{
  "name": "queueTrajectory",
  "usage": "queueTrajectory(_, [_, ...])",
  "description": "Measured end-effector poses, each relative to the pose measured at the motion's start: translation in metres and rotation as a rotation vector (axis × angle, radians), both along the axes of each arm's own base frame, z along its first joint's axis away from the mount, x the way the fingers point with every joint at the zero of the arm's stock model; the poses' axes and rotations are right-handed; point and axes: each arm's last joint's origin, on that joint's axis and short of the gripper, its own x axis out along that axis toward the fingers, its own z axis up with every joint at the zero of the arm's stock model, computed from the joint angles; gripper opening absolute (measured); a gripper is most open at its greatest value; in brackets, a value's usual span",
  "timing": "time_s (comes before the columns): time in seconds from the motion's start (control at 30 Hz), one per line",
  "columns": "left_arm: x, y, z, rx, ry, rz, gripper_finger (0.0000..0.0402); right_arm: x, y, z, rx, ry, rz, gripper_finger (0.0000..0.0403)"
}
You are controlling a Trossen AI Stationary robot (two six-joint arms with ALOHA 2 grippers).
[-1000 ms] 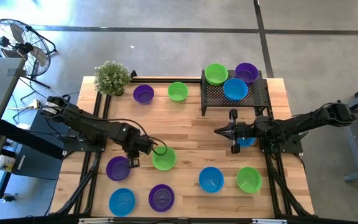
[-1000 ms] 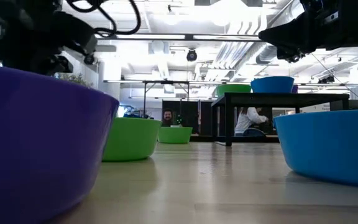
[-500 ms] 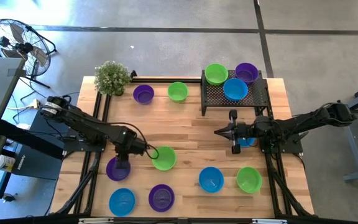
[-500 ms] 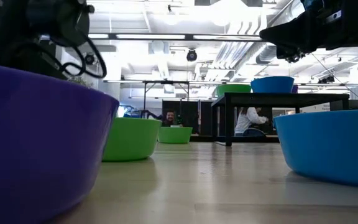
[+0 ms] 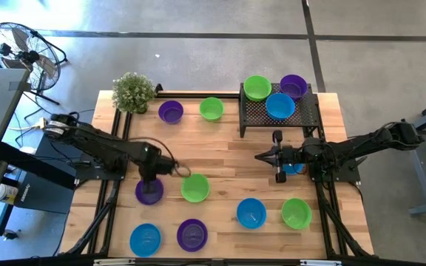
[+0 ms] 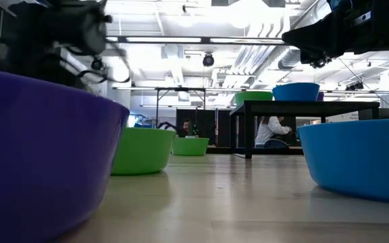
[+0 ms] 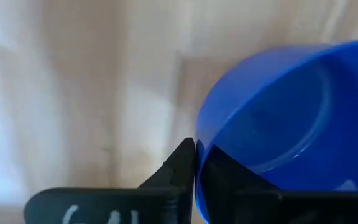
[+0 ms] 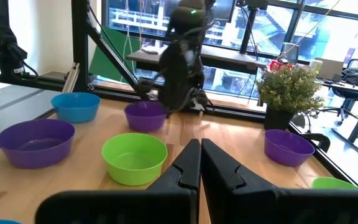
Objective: Pick & Place Mini bowls
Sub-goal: Stack the purple bowl on the other purple bowl on the shelf
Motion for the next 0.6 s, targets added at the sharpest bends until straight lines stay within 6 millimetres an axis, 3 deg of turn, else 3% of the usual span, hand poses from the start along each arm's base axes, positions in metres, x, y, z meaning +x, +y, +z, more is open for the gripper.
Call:
queueTrajectory(0.3, [0.023, 0.077, 0.021, 0.024, -0.352, 0.326, 0.0003, 0.0, 0.0, 0.0, 0.0, 0.0, -0.008, 0.0])
queueTrajectory(0.47, [0.052, 0.113, 0.03, 0.054, -0.549, 0.431, 0.0002, 0.0, 0.0, 0.0, 0.0, -0.001, -0.009, 0.0])
queueTrajectory(0.6, [0.078, 0.129, 0.032, 0.028, -0.614, 0.402, 0.0002, 0.0, 0.0, 0.0, 0.0, -0.001, -0.009, 0.0])
